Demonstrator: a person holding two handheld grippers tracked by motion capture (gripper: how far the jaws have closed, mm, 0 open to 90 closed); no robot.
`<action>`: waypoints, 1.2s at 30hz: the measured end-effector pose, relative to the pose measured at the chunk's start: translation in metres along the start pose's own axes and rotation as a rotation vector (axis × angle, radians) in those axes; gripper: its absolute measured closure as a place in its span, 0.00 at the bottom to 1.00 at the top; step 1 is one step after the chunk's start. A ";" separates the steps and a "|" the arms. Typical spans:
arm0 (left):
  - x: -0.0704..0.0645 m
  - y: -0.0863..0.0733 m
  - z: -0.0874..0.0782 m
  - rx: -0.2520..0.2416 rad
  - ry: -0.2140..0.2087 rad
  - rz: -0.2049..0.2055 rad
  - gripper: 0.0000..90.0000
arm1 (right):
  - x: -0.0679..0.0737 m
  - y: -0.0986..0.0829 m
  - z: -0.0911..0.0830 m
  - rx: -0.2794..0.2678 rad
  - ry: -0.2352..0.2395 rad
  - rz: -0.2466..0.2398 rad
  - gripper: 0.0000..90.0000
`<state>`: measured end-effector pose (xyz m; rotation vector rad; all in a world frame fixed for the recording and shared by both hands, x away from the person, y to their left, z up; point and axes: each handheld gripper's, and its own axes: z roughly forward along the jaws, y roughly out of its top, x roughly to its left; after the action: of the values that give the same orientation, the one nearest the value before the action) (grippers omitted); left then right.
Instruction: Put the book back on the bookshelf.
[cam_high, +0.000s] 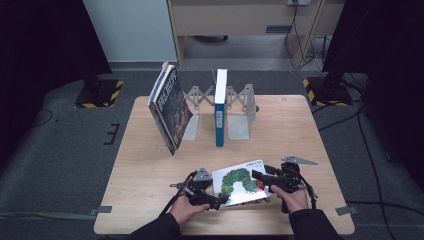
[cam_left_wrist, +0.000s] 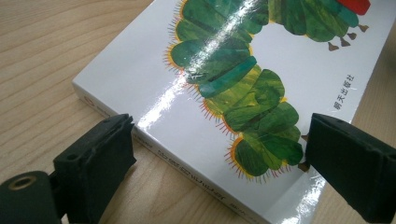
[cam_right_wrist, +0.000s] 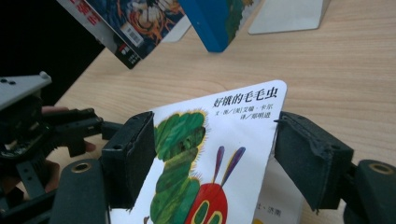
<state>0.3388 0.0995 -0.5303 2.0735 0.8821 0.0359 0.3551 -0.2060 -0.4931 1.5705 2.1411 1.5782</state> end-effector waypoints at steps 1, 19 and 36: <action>0.000 0.000 0.000 0.000 0.001 0.001 0.07 | 0.000 0.000 0.000 -0.005 0.002 0.005 0.32; 0.000 0.000 0.000 -0.001 0.000 0.001 0.07 | 0.002 -0.007 0.010 0.126 0.035 0.010 0.36; 0.002 0.000 0.001 -0.003 0.000 -0.012 0.07 | -0.003 -0.004 0.020 0.209 0.057 -0.021 0.59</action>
<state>0.3408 0.1001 -0.5310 2.0651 0.8940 0.0308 0.3650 -0.1944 -0.5068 1.5687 2.4138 1.4508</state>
